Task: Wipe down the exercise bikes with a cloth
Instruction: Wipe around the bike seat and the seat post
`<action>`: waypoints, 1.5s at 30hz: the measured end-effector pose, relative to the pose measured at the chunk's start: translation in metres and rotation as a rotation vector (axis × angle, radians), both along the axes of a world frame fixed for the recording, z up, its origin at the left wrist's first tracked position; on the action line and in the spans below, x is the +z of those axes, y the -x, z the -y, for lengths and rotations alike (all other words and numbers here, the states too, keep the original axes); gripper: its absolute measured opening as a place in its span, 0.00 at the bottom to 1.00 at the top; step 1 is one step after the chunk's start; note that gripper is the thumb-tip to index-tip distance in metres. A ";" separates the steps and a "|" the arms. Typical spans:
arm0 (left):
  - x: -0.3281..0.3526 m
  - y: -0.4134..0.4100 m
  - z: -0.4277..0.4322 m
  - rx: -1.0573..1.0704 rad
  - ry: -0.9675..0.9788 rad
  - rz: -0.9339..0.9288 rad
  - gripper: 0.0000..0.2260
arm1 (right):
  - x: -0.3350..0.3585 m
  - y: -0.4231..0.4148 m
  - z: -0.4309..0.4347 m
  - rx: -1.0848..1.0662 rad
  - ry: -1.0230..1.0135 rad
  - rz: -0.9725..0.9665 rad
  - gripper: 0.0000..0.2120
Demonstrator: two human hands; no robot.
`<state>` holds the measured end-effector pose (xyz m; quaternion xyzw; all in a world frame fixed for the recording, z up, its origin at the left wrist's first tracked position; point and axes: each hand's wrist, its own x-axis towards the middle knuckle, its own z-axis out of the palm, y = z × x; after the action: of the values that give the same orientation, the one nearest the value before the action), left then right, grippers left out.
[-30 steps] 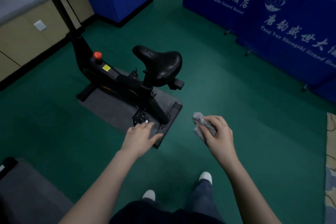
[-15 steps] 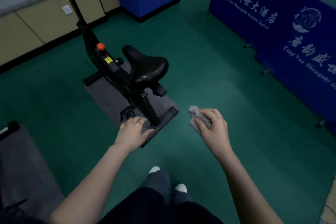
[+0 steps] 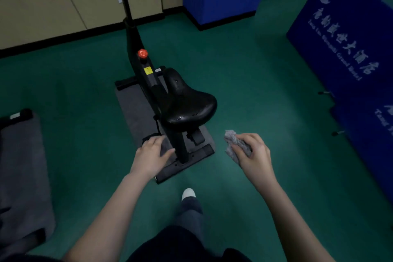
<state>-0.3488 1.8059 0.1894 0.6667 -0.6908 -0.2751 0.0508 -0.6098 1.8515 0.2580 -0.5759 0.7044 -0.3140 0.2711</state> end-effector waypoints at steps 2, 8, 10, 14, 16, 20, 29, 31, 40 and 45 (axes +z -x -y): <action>0.000 0.001 0.018 0.083 -0.004 -0.033 0.27 | -0.002 0.007 0.027 0.038 -0.011 -0.013 0.05; 0.001 0.000 0.052 0.202 0.008 -0.122 0.30 | -0.007 0.011 0.091 0.100 -0.024 -0.019 0.07; 0.001 0.001 0.058 0.242 -0.006 -0.169 0.32 | -0.007 0.007 0.110 0.146 -0.018 -0.015 0.07; -0.005 0.006 0.061 0.298 -0.039 -0.246 0.36 | -0.006 -0.001 0.151 0.258 0.015 -0.010 0.07; -0.009 0.010 0.061 0.341 -0.043 -0.280 0.37 | -0.008 -0.006 0.173 0.333 0.020 -0.023 0.07; -0.016 0.021 0.061 0.449 -0.030 -0.359 0.40 | -0.011 -0.019 0.213 0.503 0.026 -0.036 0.07; -0.019 0.045 0.061 0.715 0.021 -0.447 0.43 | -0.026 -0.073 0.275 1.093 0.118 -0.111 0.08; -0.021 0.045 0.061 0.743 0.036 -0.465 0.42 | -0.034 -0.090 0.280 1.236 0.160 -0.163 0.10; -0.030 0.035 0.063 0.702 0.040 -0.574 0.42 | -0.064 -0.126 0.307 1.649 0.336 -0.523 0.07; -0.024 0.025 0.086 0.740 0.053 -0.764 0.32 | -0.065 -0.127 0.327 1.453 0.477 -0.487 0.06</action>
<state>-0.3733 1.7198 0.1651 0.7166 -0.3486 -0.4445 0.4091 -0.4830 1.5240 0.1928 -0.9853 0.1064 -0.0668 0.1161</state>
